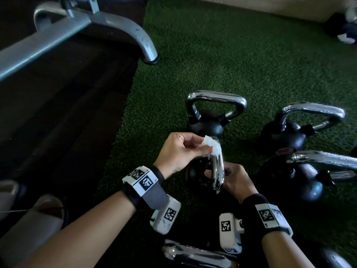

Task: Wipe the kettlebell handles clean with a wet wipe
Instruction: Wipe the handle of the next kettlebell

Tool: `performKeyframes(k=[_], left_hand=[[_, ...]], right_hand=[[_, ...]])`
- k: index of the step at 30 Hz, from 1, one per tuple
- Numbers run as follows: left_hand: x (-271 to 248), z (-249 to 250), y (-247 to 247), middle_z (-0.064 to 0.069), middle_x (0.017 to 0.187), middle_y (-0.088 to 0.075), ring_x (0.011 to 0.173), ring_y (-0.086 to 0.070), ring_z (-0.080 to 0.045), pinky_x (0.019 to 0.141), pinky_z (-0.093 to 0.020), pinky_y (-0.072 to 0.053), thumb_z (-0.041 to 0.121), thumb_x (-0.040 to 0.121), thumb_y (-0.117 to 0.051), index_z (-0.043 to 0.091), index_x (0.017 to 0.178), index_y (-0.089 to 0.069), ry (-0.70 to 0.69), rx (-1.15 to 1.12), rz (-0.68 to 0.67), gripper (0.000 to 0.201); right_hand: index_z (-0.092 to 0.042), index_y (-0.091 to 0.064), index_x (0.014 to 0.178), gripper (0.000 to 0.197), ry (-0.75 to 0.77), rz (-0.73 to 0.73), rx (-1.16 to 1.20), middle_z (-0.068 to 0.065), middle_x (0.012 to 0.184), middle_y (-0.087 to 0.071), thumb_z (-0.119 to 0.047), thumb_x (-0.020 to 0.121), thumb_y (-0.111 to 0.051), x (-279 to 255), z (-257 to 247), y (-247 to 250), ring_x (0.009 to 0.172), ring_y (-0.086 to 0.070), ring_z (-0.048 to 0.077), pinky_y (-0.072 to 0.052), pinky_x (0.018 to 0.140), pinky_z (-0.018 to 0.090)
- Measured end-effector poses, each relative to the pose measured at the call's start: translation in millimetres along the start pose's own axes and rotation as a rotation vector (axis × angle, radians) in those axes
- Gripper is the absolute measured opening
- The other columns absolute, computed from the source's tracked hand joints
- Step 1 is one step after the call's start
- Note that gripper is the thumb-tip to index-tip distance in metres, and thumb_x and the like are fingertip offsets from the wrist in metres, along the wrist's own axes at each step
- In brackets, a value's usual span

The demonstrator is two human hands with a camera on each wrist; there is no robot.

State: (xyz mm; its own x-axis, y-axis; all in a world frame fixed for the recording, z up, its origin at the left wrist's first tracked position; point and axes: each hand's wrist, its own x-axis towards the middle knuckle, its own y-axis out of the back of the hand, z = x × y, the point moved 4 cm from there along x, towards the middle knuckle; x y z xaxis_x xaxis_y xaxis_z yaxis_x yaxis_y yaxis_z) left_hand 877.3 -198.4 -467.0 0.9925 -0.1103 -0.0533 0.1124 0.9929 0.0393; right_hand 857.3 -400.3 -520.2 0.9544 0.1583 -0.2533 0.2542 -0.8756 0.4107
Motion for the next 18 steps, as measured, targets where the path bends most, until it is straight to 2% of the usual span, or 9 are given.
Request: performKeyframes(k=[2, 4, 6, 8, 9, 11, 13, 16, 18], left_hand=[[-8.3, -1.0, -3.5, -0.007, 0.081, -0.077, 0.075, -0.070, -0.016, 0.078, -0.034, -0.059, 0.018, 0.073, -0.091, 0.014, 0.084, -0.078, 0.044, -0.012, -0.119, 0.017], [-16.5, -0.5, -4.8, -0.001, 0.076, -0.073, 0.072, -0.067, -0.013, 0.075, -0.034, -0.057, 0.018, 0.074, -0.090, 0.021, 0.076, -0.075, 0.059, -0.021, -0.204, 0.016], [-17.7, -0.9, -1.2, 0.005, 0.076, -0.073, 0.074, -0.068, -0.013, 0.080, -0.040, -0.058, 0.018, 0.076, -0.089, 0.026, 0.072, -0.073, 0.034, -0.029, -0.183, 0.018], [-20.9, -3.7, 1.2, 0.008, 0.073, -0.071, 0.071, -0.067, -0.011, 0.074, -0.032, -0.057, 0.013, 0.077, -0.088, 0.025, 0.071, -0.070, 0.015, -0.026, -0.168, 0.023], [-25.1, -4.2, -0.7, 0.007, 0.073, -0.072, 0.071, -0.067, -0.010, 0.070, -0.027, -0.056, 0.010, 0.077, -0.088, 0.023, 0.072, -0.069, 0.012, -0.025, -0.206, 0.023], [-35.9, -6.4, -6.6, -0.001, 0.081, -0.078, 0.075, -0.070, -0.014, 0.072, -0.027, -0.055, 0.006, 0.077, -0.088, 0.010, 0.078, -0.073, 0.006, -0.012, -0.311, 0.015], [-44.2, -4.3, -7.1, -0.007, 0.088, -0.080, 0.080, -0.074, -0.016, 0.076, -0.028, -0.058, 0.005, 0.077, -0.088, 0.000, 0.085, -0.075, -0.029, 0.007, -0.315, 0.016], [-48.2, -1.3, -3.3, -0.006, 0.089, -0.080, 0.082, -0.076, -0.017, 0.077, -0.029, -0.060, 0.007, 0.079, -0.086, 0.004, 0.087, -0.079, -0.097, 0.041, -0.238, 0.012], [-52.3, -4.3, -5.6, -0.006, 0.091, -0.080, 0.086, -0.077, -0.019, 0.081, -0.033, -0.062, 0.008, 0.080, -0.085, 0.005, 0.090, -0.080, -0.125, 0.071, -0.260, 0.011]], right_hand=[[-0.046, -0.078, 0.076, 0.019, -0.010, 0.002, 0.020, -0.016, 0.072, -0.075, -0.030, 0.077, -0.089, -2.8, -2.4, -0.7, 0.067, -0.067, -0.001, -0.050, 0.069, 0.025], [-0.045, -0.079, 0.078, 0.017, -0.016, 0.001, 0.031, -0.016, 0.074, -0.076, -0.031, 0.076, -0.090, -4.1, -3.5, -0.5, 0.069, -0.068, -0.001, -0.050, 0.070, 0.024], [-0.044, -0.079, 0.081, 0.016, -0.017, 0.005, 0.010, -0.015, 0.077, -0.077, -0.033, 0.076, -0.089, -3.4, -3.5, -0.4, 0.074, -0.070, 0.001, -0.051, 0.072, 0.026], [-0.044, -0.079, 0.083, 0.017, -0.023, 0.001, -0.007, -0.015, 0.078, -0.077, -0.032, 0.076, -0.089, -1.8, -3.3, -1.4, 0.076, -0.070, 0.003, -0.053, 0.074, 0.029], [-0.044, -0.078, 0.082, 0.018, -0.031, 0.000, -0.012, -0.016, 0.076, -0.076, -0.031, 0.075, -0.089, -1.7, -3.4, -1.7, 0.075, -0.070, 0.003, -0.053, 0.073, 0.029], [-0.044, -0.077, 0.073, 0.022, -0.034, 0.002, 0.000, -0.017, 0.068, -0.072, -0.026, 0.074, -0.090, -3.4, -4.0, -1.5, 0.069, -0.066, 0.002, -0.050, 0.069, 0.027], [-0.042, -0.077, 0.073, 0.020, -0.044, 0.000, 0.007, -0.016, 0.067, -0.072, -0.027, 0.073, -0.090, -5.5, -6.9, -0.9, 0.067, -0.065, 0.002, -0.049, 0.068, 0.026], [-0.040, -0.079, 0.080, 0.015, -0.040, -0.027, 0.011, -0.014, 0.072, -0.075, -0.030, 0.073, -0.089, -7.1, -12.1, -1.4, 0.072, -0.068, 0.006, -0.051, 0.072, 0.029], [-0.041, -0.076, 0.069, 0.018, -0.036, -0.028, 0.009, -0.015, 0.067, -0.073, -0.029, 0.073, -0.089, -6.4, -11.9, -1.8, 0.068, -0.067, 0.004, -0.051, 0.070, 0.029]])
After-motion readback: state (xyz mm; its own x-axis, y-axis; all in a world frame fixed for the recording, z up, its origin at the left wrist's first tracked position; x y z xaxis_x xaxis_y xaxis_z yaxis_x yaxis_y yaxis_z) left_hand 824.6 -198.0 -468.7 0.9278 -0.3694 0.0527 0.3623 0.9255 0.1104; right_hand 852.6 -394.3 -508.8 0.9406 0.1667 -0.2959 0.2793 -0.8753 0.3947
